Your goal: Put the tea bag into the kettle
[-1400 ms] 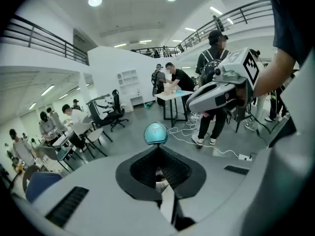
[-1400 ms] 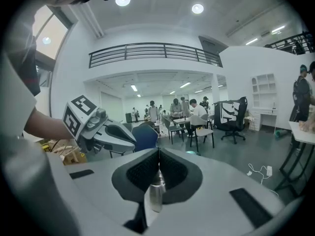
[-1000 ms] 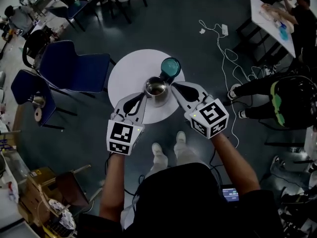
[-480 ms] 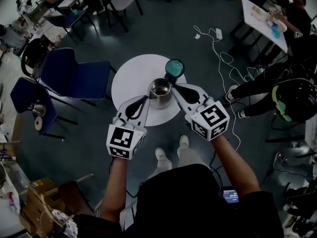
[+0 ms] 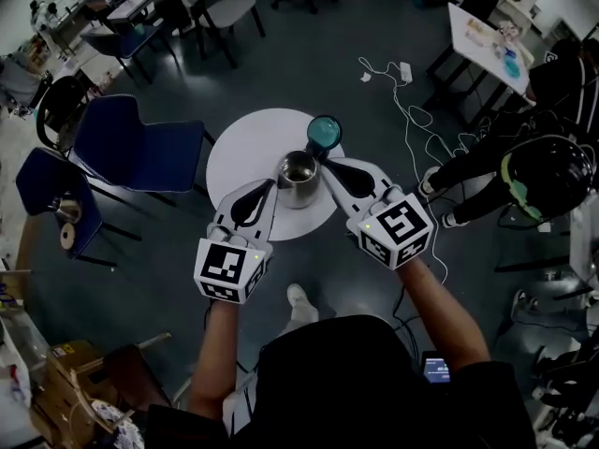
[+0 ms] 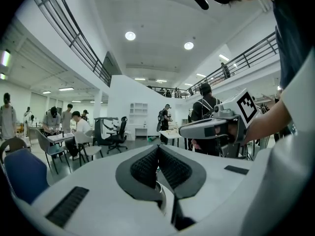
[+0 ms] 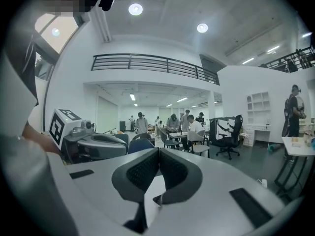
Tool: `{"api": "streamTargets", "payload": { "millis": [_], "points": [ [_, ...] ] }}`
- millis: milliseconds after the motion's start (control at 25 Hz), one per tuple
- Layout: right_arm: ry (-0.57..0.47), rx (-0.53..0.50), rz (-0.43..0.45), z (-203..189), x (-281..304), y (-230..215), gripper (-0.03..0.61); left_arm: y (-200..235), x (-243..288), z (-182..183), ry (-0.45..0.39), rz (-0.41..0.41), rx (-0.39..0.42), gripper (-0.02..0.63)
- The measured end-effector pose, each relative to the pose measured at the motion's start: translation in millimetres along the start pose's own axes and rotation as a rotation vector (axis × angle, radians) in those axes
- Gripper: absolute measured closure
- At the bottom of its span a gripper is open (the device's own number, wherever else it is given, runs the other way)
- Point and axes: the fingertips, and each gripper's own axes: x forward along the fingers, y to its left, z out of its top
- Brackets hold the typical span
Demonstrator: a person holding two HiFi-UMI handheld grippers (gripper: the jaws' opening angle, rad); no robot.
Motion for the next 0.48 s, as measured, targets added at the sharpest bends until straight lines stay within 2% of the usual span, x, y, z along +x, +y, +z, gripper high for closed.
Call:
{"api": "streamTargets", "payload": {
  "millis": [480],
  "points": [
    [-0.038, -0.008, 0.059, 15, -52, 4, 0.56, -47, -5, 16, -0.007, 0.053, -0.008, 0.598]
  ]
}}
